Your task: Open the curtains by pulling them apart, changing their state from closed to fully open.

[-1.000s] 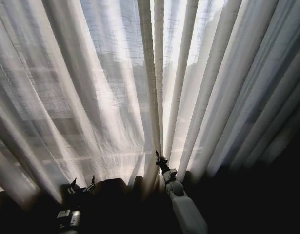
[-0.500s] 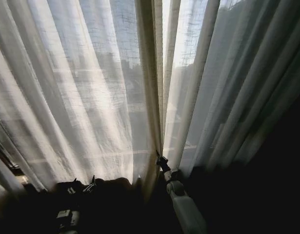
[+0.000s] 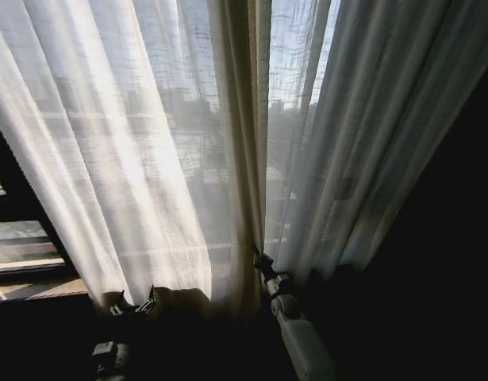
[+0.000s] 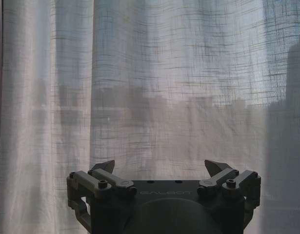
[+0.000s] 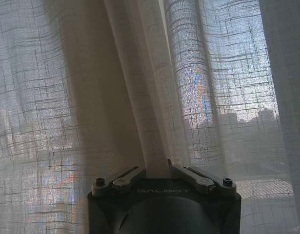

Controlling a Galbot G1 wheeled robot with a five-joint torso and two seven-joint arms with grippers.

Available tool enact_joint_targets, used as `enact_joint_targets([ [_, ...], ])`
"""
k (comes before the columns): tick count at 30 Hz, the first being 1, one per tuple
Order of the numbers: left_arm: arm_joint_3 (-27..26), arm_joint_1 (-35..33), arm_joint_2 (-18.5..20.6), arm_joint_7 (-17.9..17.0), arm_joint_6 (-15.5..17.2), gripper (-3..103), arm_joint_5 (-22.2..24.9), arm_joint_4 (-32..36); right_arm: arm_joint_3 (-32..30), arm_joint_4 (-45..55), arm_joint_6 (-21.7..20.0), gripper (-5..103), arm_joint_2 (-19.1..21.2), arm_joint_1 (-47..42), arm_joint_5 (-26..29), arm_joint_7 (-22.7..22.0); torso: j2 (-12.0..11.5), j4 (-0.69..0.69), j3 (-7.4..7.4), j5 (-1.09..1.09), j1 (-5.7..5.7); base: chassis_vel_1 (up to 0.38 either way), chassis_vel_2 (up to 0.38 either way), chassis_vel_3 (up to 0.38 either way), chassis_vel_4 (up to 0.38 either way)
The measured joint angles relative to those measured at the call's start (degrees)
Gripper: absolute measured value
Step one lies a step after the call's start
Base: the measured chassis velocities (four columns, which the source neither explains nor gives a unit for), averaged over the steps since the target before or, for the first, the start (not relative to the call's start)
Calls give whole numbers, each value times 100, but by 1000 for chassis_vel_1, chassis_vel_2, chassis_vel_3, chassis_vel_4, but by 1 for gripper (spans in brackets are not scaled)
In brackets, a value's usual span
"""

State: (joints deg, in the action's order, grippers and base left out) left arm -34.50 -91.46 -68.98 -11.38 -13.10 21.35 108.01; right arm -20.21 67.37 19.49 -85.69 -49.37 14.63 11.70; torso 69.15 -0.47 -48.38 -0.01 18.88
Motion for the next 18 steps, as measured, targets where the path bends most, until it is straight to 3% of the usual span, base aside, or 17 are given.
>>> enact_joint_targets([
  [18, 0, 0, 0, 0, 0, 100, 0, 0, -29, 17, 1, 0, 28, -2, 56, 64, 1, 1, 1, 0, -1, -354, -353, 351, 356],
])
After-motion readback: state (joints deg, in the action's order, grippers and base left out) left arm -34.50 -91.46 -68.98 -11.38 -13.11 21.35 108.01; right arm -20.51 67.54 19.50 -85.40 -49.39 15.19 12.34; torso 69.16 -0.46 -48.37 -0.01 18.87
